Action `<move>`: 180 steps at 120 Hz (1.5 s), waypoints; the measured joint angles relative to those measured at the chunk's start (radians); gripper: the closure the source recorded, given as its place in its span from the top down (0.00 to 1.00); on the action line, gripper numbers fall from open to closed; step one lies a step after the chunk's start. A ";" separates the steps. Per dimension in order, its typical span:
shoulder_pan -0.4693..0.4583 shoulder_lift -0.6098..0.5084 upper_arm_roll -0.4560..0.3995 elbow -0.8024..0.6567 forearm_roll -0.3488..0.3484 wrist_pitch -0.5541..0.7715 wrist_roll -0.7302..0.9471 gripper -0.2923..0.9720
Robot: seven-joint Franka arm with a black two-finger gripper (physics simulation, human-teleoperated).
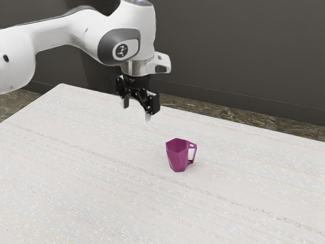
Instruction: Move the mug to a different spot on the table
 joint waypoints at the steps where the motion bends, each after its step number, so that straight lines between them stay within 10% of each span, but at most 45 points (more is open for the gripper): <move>1: -0.005 0.002 -0.003 0.002 0.000 0.003 0.000 0.77; 102: 0.008 0.426 -0.110 0.201 0.009 0.324 0.428 0.74; 180: 0.064 0.546 -0.148 0.282 0.009 0.396 0.695 0.74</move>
